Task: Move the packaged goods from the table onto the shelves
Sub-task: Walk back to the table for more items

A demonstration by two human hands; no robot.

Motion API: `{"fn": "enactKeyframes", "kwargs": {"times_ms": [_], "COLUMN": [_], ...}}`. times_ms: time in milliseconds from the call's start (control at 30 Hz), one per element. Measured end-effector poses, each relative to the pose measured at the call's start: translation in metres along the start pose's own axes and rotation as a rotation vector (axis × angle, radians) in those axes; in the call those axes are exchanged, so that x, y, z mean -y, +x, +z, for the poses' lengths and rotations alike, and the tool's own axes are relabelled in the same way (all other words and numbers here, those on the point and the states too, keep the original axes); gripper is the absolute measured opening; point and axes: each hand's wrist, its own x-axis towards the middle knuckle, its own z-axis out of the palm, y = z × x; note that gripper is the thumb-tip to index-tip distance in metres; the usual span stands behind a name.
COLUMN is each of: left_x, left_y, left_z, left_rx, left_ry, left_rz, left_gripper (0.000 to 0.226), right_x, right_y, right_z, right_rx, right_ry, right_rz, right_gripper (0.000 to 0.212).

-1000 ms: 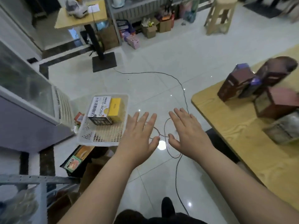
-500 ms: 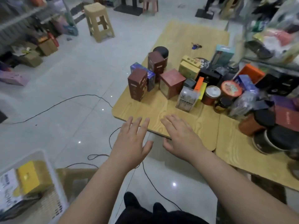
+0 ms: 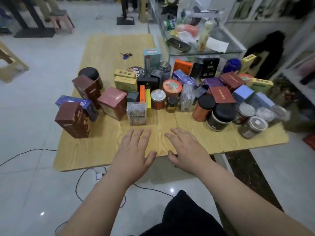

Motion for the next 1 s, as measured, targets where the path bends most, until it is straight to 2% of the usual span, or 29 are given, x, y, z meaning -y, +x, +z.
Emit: {"fn": "enactKeyframes", "kwargs": {"times_ms": [233,333,467,567,667,833,1000], "left_x": [-0.056,-0.09,-0.13,-0.159,-0.187,-0.203,-0.189], "left_y": [0.086,0.128,0.193,0.248,0.307,0.367,0.353], "left_z": [0.021,0.034,0.057,0.076,0.095,0.13,0.135], "left_rx": [0.073,0.152,0.244,0.262,0.279,0.298,0.231], "left_ry": [0.002,-0.008,0.002,-0.028,-0.015,0.038,-0.214], "left_rz": [0.072,0.079,0.084,0.058,0.058,0.009,-0.033], "left_gripper": [0.088,0.077,0.082,0.092,0.093,0.086,0.09], "right_x": [-0.117,-0.178,-0.258,-0.301,-0.333,-0.359,-0.369], "right_y": [0.01,0.015,0.013,0.015,0.02,0.018,0.02], "right_z": [-0.007,-0.009,-0.001,0.005,0.016,0.045,0.061], "right_rx": [-0.062,-0.08,-0.1,-0.031,0.092,-0.075,-0.104], "right_ry": [0.009,0.022,0.06,0.204,0.366,0.759,0.92], "right_rz": [0.171,0.28,0.436,0.537,0.58,0.597,0.553], "right_gripper": [0.059,0.061,0.074,0.091,0.098,0.109,0.115]}}
